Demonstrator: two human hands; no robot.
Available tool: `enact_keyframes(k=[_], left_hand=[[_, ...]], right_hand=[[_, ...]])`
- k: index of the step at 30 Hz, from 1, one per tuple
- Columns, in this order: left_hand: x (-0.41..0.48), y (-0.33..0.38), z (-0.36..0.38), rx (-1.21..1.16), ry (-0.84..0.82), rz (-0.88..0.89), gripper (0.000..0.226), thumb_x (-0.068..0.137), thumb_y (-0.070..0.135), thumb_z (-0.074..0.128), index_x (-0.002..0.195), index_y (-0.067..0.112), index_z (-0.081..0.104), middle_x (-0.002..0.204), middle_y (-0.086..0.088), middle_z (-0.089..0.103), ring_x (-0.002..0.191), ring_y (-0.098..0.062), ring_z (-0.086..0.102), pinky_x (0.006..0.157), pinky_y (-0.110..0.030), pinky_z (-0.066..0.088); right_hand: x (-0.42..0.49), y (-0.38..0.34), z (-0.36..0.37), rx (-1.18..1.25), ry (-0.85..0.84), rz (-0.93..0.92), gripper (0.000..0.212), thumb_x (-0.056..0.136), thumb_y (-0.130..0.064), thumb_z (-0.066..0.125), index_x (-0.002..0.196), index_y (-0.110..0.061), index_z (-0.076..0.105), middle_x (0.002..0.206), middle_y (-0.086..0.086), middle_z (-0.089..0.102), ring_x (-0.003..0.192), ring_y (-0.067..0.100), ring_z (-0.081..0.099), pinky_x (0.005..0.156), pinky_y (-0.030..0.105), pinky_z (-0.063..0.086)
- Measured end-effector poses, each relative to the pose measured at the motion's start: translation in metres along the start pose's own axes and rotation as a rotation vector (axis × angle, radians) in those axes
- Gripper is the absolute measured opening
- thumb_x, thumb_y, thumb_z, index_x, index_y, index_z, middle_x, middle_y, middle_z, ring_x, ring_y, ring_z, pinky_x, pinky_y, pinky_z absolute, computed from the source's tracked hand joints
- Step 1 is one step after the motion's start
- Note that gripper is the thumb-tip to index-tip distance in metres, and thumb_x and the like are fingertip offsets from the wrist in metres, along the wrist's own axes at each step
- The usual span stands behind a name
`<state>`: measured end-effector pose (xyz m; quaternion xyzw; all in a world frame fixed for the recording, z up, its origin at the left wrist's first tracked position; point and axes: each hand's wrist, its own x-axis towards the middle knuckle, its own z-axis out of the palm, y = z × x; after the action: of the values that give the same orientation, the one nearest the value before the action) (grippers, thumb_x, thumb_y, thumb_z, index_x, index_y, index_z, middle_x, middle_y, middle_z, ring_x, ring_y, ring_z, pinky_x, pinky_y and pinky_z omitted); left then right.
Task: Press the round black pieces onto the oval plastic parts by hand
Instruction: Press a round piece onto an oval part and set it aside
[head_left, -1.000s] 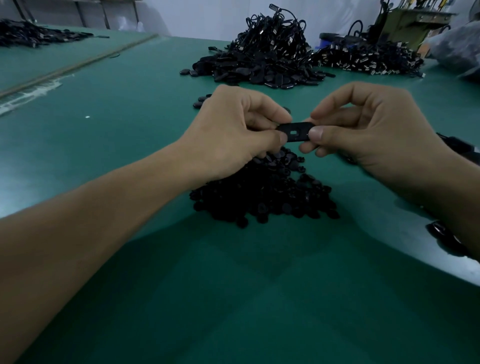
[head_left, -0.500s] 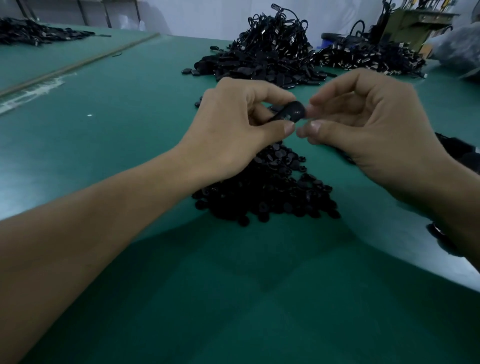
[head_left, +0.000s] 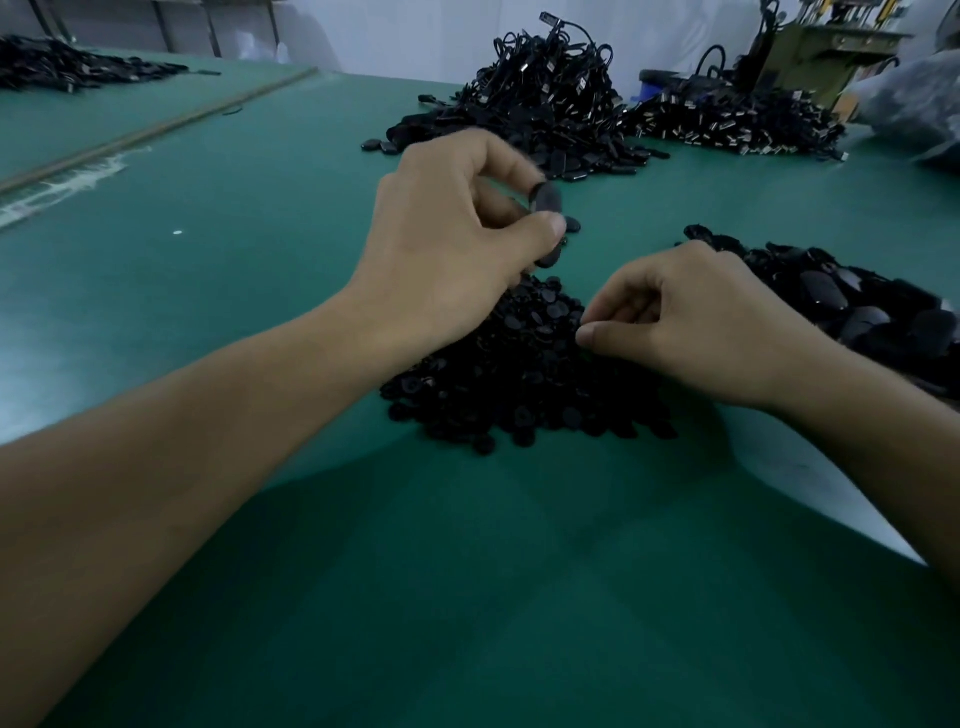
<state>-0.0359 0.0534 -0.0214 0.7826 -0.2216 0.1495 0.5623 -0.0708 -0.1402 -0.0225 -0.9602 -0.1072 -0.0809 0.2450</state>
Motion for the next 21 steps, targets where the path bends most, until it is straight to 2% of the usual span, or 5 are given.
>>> enact_keyframes(k=[3, 8, 12, 17, 21], left_hand=[[0.0, 0.001, -0.001, -0.013, -0.013, -0.002, 0.022, 0.085, 0.016, 0.077, 0.101, 0.027, 0.067, 0.068, 0.008, 0.074, 0.06, -0.011, 0.071, 0.064, -0.026, 0.057], [-0.002, 0.003, 0.001, -0.006, 0.007, -0.002, 0.01, 0.086, 0.022, 0.079, 0.08, 0.028, 0.074, 0.071, 0.006, 0.075, 0.064, -0.015, 0.071, 0.066, -0.031, 0.062], [-0.003, 0.005, 0.0, -0.138, 0.019, -0.086, 0.01, 0.084, 0.018, 0.082, 0.077, 0.023, 0.077, 0.071, -0.002, 0.075, 0.067, -0.021, 0.074, 0.065, -0.026, 0.061], [-0.002, 0.003, 0.001, -0.194, -0.005, -0.179, 0.009, 0.083, 0.017, 0.082, 0.081, 0.016, 0.074, 0.074, -0.005, 0.077, 0.068, -0.018, 0.076, 0.063, -0.025, 0.06], [-0.002, 0.004, 0.003, -0.327, -0.015, -0.234, 0.01, 0.086, 0.007, 0.078, 0.083, 0.009, 0.068, 0.075, -0.011, 0.076, 0.07, -0.022, 0.076, 0.064, -0.026, 0.06]], right_hand=[[0.001, 0.0, 0.0, -0.007, 0.013, -0.004, 0.011, 0.083, -0.031, 0.078, 0.075, -0.032, 0.071, 0.068, -0.011, 0.068, 0.068, -0.008, 0.061, 0.058, 0.001, 0.04], [-0.001, 0.0, 0.001, 0.007, 0.038, -0.036, 0.009, 0.085, -0.029, 0.078, 0.078, -0.034, 0.074, 0.07, -0.011, 0.069, 0.068, -0.006, 0.062, 0.058, 0.001, 0.04], [-0.001, -0.001, -0.001, 0.055, 0.109, -0.068, 0.006, 0.084, -0.029, 0.079, 0.081, -0.033, 0.077, 0.07, -0.014, 0.071, 0.066, -0.004, 0.064, 0.062, 0.003, 0.043], [-0.003, -0.005, -0.003, 0.267, 0.195, -0.099, 0.006, 0.086, -0.018, 0.077, 0.083, -0.023, 0.076, 0.073, -0.002, 0.074, 0.07, 0.013, 0.071, 0.074, 0.032, 0.059], [-0.004, -0.011, -0.004, 0.412, 0.269, -0.137, 0.008, 0.087, -0.016, 0.077, 0.087, -0.023, 0.074, 0.073, -0.007, 0.075, 0.065, 0.003, 0.069, 0.062, 0.012, 0.048]])
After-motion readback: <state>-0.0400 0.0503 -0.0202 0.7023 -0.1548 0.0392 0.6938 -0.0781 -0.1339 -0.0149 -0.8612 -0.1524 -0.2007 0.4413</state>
